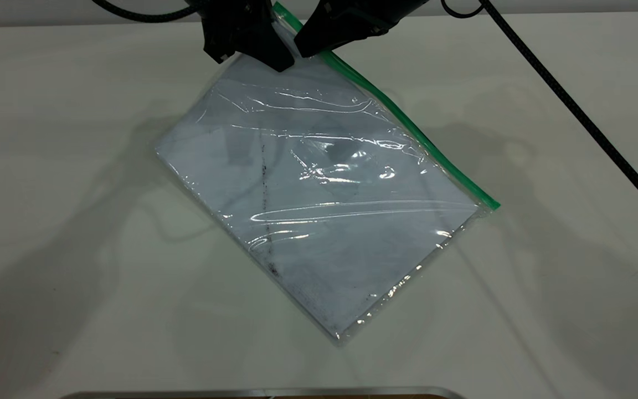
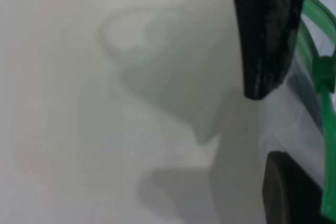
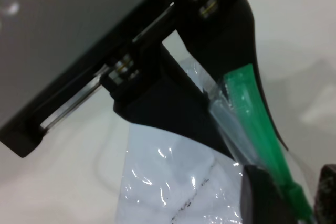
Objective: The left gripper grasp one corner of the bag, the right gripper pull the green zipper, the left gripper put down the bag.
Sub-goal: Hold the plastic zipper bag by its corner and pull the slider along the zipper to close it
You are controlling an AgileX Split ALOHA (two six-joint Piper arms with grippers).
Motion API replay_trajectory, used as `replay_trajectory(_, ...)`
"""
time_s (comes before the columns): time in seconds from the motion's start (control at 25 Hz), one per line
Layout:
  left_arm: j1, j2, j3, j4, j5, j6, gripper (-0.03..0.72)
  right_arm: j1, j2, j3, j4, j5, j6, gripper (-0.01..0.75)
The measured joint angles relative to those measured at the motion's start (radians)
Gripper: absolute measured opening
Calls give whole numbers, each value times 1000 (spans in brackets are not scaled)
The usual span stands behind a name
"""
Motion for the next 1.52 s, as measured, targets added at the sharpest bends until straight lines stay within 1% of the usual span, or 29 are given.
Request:
replay_trajectory(0.2, 0, 0, 0, -1, -1, 0, 65, 0, 0, 0, -8, 3, -12, 50)
replay_trajectory(0.24, 0, 0, 0, -1, -1, 0, 65, 0, 0, 0, -10, 3, -12, 36)
replay_trajectory(0.6, 3, 2, 0, -6, 1, 0, 65, 0, 0, -2, -35, 5, -23, 35)
replay_trajectory(0.8, 21, -1, 0, -20, 29, 0, 65, -2, 2, -8, -52, 7, -27, 35)
replay_trajectory(0.92, 38, -14, 1, -35, 41, 0, 65, -16, 7, -12, -38, 28, -27, 35)
replay_trajectory(1.08, 70, -18, 1, -122, 60, 19, 65, -32, 12, -16, -16, 37, -30, 35)
replay_trajectory(1.28, 112, -18, 3, -258, 94, 123, 53, -41, 18, -23, 15, 40, -31, 36)
replay_trajectory(1.52, 126, -15, 9, -286, 114, 159, 53, -41, 44, -28, 30, 47, -34, 38)
